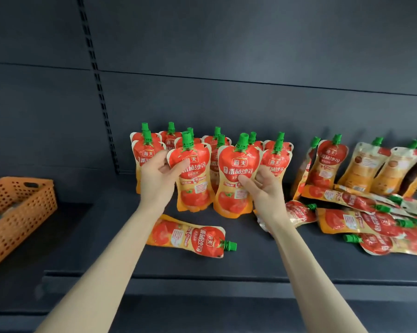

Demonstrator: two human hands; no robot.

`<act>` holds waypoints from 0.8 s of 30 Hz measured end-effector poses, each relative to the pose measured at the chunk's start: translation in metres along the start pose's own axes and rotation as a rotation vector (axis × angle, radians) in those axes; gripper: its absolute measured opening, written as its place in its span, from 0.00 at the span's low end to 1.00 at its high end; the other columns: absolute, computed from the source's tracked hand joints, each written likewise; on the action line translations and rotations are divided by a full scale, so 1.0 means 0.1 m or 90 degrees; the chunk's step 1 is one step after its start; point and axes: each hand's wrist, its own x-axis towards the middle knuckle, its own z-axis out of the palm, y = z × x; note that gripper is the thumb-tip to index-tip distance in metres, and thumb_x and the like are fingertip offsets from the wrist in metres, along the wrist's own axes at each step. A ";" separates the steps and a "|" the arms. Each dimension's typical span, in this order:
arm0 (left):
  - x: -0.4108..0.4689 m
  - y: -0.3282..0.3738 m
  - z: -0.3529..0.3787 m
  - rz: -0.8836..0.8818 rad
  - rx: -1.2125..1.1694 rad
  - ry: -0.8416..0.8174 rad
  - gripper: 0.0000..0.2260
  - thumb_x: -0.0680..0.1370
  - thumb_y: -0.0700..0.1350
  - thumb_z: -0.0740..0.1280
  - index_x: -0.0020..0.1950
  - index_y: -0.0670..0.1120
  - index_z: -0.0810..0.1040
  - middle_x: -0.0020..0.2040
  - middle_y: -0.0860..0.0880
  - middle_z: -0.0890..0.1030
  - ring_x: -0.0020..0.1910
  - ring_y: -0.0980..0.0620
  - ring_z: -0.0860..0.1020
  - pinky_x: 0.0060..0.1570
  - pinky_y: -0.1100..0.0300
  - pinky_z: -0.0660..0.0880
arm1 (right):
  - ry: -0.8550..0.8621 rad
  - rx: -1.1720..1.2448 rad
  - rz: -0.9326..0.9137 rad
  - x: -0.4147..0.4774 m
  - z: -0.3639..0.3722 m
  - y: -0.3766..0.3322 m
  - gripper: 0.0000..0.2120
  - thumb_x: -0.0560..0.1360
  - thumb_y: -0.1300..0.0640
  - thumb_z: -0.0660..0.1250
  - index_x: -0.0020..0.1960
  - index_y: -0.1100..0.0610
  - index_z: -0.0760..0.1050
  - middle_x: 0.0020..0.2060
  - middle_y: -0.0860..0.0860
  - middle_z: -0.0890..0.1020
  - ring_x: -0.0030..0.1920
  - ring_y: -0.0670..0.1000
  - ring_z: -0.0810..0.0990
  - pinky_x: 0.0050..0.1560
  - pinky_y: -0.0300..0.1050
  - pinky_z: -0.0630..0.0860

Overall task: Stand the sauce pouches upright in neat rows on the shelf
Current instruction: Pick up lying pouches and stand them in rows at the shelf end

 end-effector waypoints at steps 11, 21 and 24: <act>0.14 -0.46 -0.09 -0.175 -0.048 -0.159 0.09 0.74 0.41 0.68 0.52 0.51 0.79 0.53 0.52 0.82 0.55 0.55 0.80 0.54 0.57 0.76 | -0.030 -0.108 0.048 0.02 0.02 0.51 0.11 0.75 0.61 0.67 0.57 0.54 0.72 0.52 0.47 0.81 0.54 0.47 0.80 0.50 0.38 0.79; -0.01 -0.55 0.01 -0.169 0.038 -0.151 0.14 0.73 0.41 0.71 0.56 0.52 0.76 0.50 0.59 0.80 0.50 0.62 0.78 0.46 0.68 0.73 | -0.024 -0.243 0.029 0.01 0.00 0.53 0.20 0.71 0.62 0.72 0.58 0.52 0.68 0.50 0.39 0.77 0.52 0.39 0.76 0.44 0.31 0.74; -0.03 -0.55 0.02 -0.136 0.067 -0.146 0.14 0.73 0.41 0.70 0.57 0.51 0.75 0.49 0.61 0.79 0.49 0.64 0.77 0.45 0.70 0.73 | -0.028 -0.255 0.031 0.02 -0.01 0.53 0.19 0.72 0.62 0.71 0.59 0.52 0.68 0.50 0.39 0.77 0.51 0.39 0.76 0.48 0.33 0.73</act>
